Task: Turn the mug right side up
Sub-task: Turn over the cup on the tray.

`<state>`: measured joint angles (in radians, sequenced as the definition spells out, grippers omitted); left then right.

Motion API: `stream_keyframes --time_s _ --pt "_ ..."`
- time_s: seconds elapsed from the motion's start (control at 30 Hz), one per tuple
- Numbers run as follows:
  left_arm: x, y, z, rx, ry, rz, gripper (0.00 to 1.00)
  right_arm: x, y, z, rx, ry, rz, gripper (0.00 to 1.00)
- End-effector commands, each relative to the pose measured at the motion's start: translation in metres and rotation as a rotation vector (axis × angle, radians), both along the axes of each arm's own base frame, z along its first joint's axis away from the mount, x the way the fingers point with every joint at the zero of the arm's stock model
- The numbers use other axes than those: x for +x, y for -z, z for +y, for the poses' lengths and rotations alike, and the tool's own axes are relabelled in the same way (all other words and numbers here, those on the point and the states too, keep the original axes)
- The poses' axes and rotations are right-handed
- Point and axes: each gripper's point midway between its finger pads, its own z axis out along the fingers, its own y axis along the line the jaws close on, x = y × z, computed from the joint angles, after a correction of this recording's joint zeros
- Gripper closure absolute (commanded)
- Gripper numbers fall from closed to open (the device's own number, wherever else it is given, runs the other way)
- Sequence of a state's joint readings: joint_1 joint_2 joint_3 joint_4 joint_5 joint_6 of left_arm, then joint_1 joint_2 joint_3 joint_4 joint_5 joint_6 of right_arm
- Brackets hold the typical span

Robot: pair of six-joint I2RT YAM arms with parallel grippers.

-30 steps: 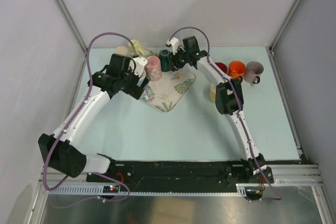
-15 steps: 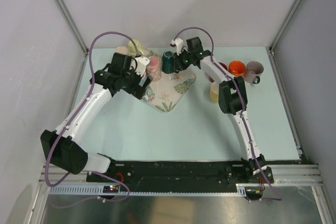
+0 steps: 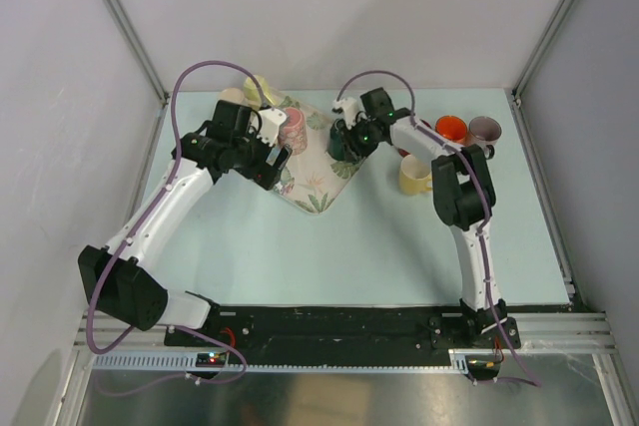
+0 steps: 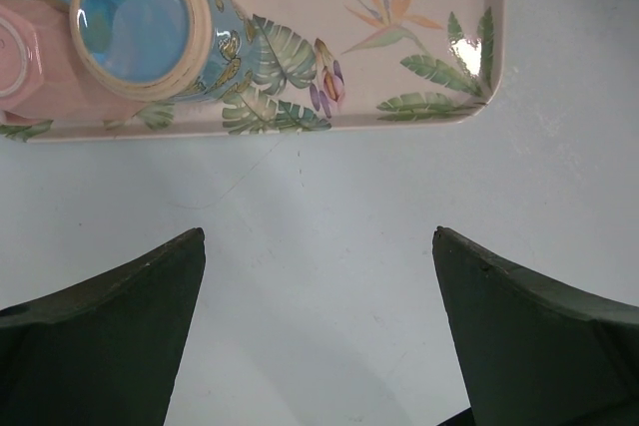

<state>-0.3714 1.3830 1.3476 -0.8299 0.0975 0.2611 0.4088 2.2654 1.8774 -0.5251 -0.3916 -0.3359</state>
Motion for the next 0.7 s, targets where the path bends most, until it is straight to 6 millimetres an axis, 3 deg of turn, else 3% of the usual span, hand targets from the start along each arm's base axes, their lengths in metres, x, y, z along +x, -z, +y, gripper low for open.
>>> stream_keyframes --time_s 0.0,0.13,0.37,0.43,0.53,0.67 --pt "0.002 -0.011 -0.005 -0.040 0.005 -0.019 0.00 -0.008 0.002 0.015 -0.097 0.010 -0.076 0.53" --pt "0.001 -0.012 -0.004 -0.034 0.004 -0.027 0.00 -0.005 0.012 0.017 -0.130 0.025 -0.083 0.54" --pt "0.001 -0.010 -0.004 -0.030 0.009 -0.023 0.00 -0.001 0.009 0.009 -0.127 0.042 -0.092 0.76" --pt "0.003 -0.010 -0.005 -0.031 0.011 -0.022 0.00 0.003 0.006 0.006 -0.127 0.062 -0.102 0.73" --pt "0.004 -0.011 -0.007 -0.039 0.016 -0.019 0.01 0.012 0.002 0.001 -0.128 0.108 -0.118 0.60" --pt "0.006 -0.011 -0.010 -0.046 0.019 -0.015 0.02 0.015 -0.005 0.009 -0.079 0.104 -0.108 0.52"
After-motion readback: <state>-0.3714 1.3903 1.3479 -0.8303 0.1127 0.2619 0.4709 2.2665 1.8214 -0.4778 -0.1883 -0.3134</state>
